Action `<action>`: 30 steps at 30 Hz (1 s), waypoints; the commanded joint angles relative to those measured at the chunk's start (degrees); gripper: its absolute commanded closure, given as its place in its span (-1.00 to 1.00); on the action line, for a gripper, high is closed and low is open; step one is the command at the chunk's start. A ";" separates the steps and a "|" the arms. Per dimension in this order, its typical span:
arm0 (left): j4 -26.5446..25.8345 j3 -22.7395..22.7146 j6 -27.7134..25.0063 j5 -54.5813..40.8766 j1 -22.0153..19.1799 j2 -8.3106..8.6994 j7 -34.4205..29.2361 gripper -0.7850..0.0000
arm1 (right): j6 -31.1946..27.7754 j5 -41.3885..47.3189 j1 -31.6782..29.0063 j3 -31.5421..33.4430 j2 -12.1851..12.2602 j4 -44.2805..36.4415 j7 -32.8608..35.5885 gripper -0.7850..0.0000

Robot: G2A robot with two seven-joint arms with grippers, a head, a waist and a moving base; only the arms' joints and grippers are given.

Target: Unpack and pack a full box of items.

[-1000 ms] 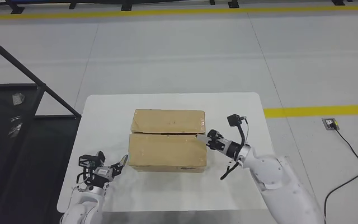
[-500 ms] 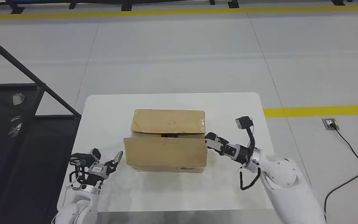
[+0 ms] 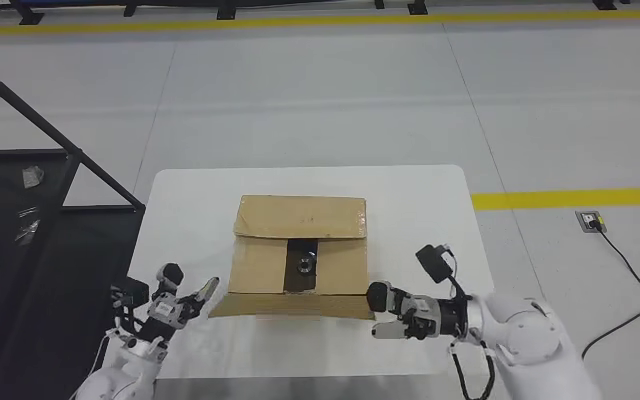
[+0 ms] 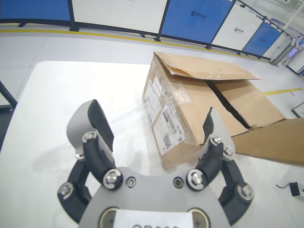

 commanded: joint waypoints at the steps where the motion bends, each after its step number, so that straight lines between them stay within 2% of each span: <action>1: -0.55 -0.54 -2.96 0.82 0.45 0.27 -0.73 -1.00 | -0.61 -2.37 -1.22 -0.49 0.67 -1.92 -0.66 -1.00; 10: -0.57 -0.83 -16.60 10.29 0.76 1.71 -4.40 -1.00 | -3.19 -11.60 -2.50 -3.87 3.32 -5.56 -3.26 -1.00; 12: -0.22 -1.07 -18.58 12.96 0.48 2.05 -4.91 -1.00 | 0.87 -10.73 -2.18 -3.18 3.34 -4.63 -6.15 -1.00; 15: 0.51 -0.68 -19.51 16.58 0.35 2.34 -4.34 -1.00 | 15.45 -9.76 -0.27 -3.69 2.76 -4.10 -13.72 -1.00; 19: 1.71 0.11 -19.27 18.92 -0.14 2.53 -2.94 -1.00 | 28.87 -7.84 3.02 -6.24 1.84 -2.82 -20.67 -1.00; 30: 2.09 0.13 -18.52 19.18 -0.26 2.56 -2.58 -1.00 | 28.87 -7.84 3.02 -6.24 1.84 -2.82 -20.67 -1.00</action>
